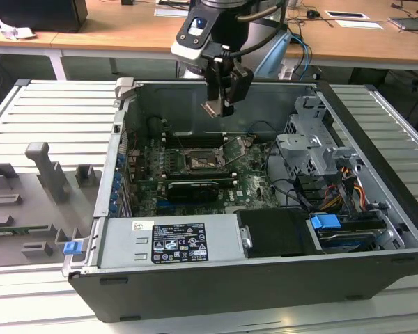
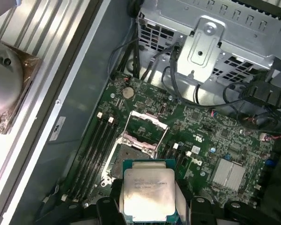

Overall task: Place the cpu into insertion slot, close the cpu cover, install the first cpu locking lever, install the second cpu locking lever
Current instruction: 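Place the cpu into insertion slot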

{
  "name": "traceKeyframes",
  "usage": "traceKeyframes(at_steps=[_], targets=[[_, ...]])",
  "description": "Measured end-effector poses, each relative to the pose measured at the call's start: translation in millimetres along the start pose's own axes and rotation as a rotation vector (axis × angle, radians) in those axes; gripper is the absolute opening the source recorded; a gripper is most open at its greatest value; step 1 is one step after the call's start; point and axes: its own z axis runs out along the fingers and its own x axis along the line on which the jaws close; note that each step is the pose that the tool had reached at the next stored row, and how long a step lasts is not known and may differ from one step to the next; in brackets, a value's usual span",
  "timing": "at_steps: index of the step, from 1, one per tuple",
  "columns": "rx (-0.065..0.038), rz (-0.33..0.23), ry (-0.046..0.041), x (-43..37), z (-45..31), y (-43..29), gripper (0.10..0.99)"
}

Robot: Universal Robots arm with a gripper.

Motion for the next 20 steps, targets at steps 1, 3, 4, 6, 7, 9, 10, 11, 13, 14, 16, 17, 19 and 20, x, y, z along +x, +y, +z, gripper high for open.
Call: traceKeyframes(at_steps=[1, 3, 4, 6, 7, 9, 10, 11, 13, 14, 16, 17, 19, 20], targets=[[0.000, 0.013, -0.0011, 0.0, 0.3, 0.0, 0.529], [-0.001, 0.040, -0.0035, 0.0, 1.0, -0.1, 0.529], [-0.001, 0.055, -0.0048, 0.0, 1.3, -0.1, 0.529], [-0.002, 0.088, -0.0077, 0.0, 2.2, -0.2, 0.529], [-0.002, 0.101, -0.0088, 0.0, 2.5, -0.2, 0.529], [-0.002, 0.122, -0.0106, 0.0, 3.0, -0.2, 0.529], [-0.002, 0.138, -0.0121, 0.0, 3.3, -0.3, 0.529], [-0.003, 0.156, -0.0136, -0.1, 3.7, -0.3, 0.529], [-0.003, 0.172, -0.0151, -0.1, 4.1, -0.4, 0.529], [-0.003, 0.181, -0.0158, -0.1, 4.4, -0.4, 0.529], [-0.004, 0.207, -0.0181, -0.1, 5.0, -0.4, 0.529], [-0.004, 0.223, -0.0194, -0.1, 5.4, -0.5, 0.529], [-0.005, 0.253, -0.0222, -0.1, 6.1, -0.5, 0.529], [-0.005, 0.273, -0.0238, -0.1, 6.5, -0.6, 0.529]])
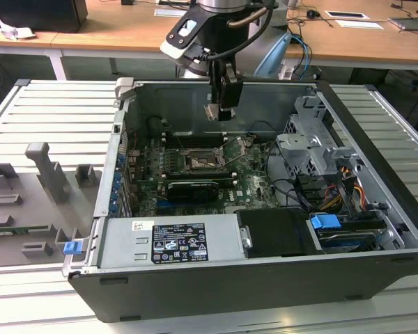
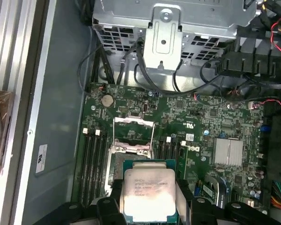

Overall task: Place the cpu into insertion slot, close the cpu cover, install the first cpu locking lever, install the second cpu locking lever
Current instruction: 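Place the cpu into insertion slot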

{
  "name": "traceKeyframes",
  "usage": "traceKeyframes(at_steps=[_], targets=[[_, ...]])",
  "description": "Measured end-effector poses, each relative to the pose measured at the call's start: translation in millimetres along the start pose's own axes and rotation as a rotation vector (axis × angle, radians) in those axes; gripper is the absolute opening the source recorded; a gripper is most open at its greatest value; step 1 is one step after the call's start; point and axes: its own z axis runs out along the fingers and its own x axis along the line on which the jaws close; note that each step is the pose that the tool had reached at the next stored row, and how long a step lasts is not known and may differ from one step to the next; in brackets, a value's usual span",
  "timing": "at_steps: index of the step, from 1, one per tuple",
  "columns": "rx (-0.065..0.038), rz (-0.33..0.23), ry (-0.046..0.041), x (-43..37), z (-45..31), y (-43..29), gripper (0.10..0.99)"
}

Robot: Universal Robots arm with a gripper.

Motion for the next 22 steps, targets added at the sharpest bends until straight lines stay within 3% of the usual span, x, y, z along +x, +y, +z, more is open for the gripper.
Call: traceKeyframes(at_steps=[22], targets=[[-0.004, 0.238, -0.0208, -0.1, 5.1, -0.4, 0.529]])
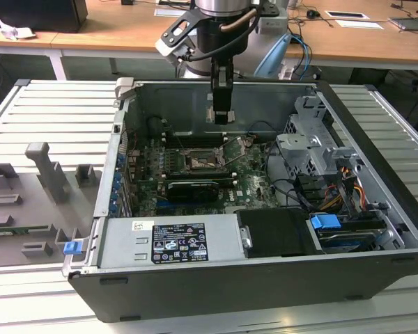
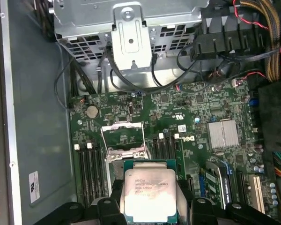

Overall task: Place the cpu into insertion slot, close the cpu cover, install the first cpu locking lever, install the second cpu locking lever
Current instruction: 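Place the cpu into insertion slot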

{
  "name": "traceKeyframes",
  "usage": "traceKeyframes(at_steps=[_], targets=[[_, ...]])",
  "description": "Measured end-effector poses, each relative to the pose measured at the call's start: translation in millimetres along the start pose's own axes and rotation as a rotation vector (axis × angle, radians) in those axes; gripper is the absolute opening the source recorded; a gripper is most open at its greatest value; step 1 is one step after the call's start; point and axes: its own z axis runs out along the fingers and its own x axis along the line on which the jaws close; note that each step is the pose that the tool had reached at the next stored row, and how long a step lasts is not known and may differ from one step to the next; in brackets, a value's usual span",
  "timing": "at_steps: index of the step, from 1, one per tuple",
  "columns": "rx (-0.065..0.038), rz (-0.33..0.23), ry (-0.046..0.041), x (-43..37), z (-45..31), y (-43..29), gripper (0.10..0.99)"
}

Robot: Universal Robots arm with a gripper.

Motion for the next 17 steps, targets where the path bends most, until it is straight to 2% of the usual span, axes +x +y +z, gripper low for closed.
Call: traceKeyframes(at_steps=[12, 17], targets=[[-0.002, 0.117, -0.0102, 0.0, 2.3, -0.2, 0.529], [-0.004, 0.191, -0.0167, -0.1, 3.7, -0.3, 0.529]])
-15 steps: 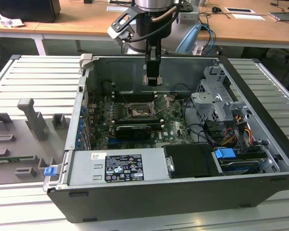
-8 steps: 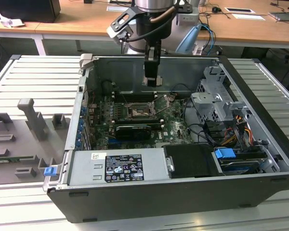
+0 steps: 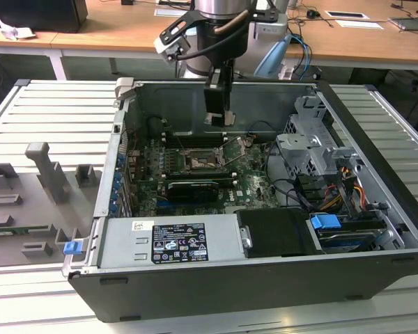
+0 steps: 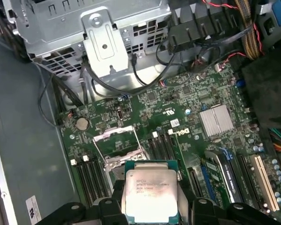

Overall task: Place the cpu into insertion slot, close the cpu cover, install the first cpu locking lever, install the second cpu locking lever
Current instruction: 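Place the cpu into insertion slot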

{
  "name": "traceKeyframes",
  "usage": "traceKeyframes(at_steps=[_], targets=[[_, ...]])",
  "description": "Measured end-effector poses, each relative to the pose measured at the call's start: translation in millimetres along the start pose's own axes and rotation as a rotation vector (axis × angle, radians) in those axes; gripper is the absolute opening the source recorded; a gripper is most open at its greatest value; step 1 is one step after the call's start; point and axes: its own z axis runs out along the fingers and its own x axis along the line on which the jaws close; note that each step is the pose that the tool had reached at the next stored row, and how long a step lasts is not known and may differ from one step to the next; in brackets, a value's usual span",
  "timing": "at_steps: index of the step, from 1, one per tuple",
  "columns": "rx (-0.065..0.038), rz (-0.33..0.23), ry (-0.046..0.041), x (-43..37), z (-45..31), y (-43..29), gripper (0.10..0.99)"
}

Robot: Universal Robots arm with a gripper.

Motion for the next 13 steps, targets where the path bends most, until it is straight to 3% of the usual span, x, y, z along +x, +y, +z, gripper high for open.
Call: traceKeyframes(at_steps=[4, 7, 9, 11, 13], targets=[[-0.001, 0.053, -0.0046, 0.0, 1.1, -0.1, 0.529], [-0.001, 0.061, -0.0054, -0.7, 4.3, -2.3, 0.529], [-0.001, 0.037, -0.0031, -1.0, 7.8, -3.3, 0.529], [0.001, -0.039, 0.0031, -1.2, 13.5, -3.9, 0.529], [0.002, -0.075, 0.0062, -1.2, 16.1, -4.1, 0.529]])
